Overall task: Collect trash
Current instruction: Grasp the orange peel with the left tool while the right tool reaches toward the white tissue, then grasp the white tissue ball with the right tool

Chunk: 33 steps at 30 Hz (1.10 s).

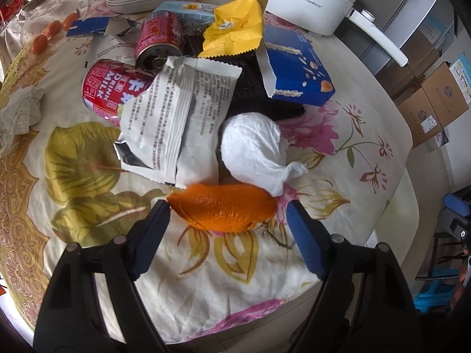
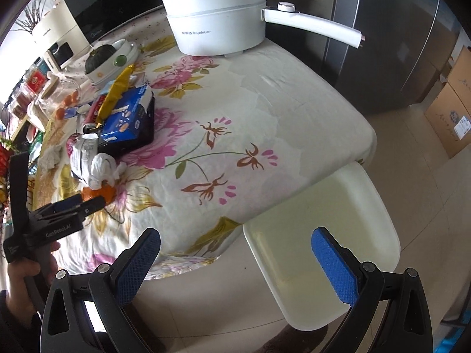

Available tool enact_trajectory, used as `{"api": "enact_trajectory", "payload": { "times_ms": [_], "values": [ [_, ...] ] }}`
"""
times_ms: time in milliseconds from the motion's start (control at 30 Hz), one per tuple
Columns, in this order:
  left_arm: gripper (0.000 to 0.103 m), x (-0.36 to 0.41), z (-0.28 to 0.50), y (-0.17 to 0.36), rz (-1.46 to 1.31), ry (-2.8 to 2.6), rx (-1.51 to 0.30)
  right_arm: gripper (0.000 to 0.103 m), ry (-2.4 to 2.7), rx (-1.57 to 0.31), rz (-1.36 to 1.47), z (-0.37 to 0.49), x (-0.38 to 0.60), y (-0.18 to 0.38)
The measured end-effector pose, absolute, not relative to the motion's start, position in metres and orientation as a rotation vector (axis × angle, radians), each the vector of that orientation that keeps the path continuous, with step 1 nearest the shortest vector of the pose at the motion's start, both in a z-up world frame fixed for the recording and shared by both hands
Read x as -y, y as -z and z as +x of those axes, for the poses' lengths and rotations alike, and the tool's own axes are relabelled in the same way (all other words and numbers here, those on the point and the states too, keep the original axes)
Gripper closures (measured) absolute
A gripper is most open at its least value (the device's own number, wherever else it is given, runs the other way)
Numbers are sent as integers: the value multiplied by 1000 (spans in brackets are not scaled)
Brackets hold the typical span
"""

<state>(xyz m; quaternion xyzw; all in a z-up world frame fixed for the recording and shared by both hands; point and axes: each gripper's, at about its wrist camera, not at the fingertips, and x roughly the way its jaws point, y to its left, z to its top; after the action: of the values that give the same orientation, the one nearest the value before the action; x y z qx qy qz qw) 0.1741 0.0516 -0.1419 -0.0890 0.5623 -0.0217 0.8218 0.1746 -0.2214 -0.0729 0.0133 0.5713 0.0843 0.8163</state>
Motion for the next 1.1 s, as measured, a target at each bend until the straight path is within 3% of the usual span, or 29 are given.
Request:
{"api": "enact_trajectory", "payload": {
  "times_ms": [467,1033,1100],
  "values": [
    [61,-63,166,138,-182,116,-1223,0,-169,-1228,22,182,202,75],
    [63,-156,109,98,-255,35,-1119,1,-375,-1262,-25,211,53,110],
    [63,-163,106,97,-275,32,-1119,6,-380,-1259,8,218,46,116]
  ]
}}
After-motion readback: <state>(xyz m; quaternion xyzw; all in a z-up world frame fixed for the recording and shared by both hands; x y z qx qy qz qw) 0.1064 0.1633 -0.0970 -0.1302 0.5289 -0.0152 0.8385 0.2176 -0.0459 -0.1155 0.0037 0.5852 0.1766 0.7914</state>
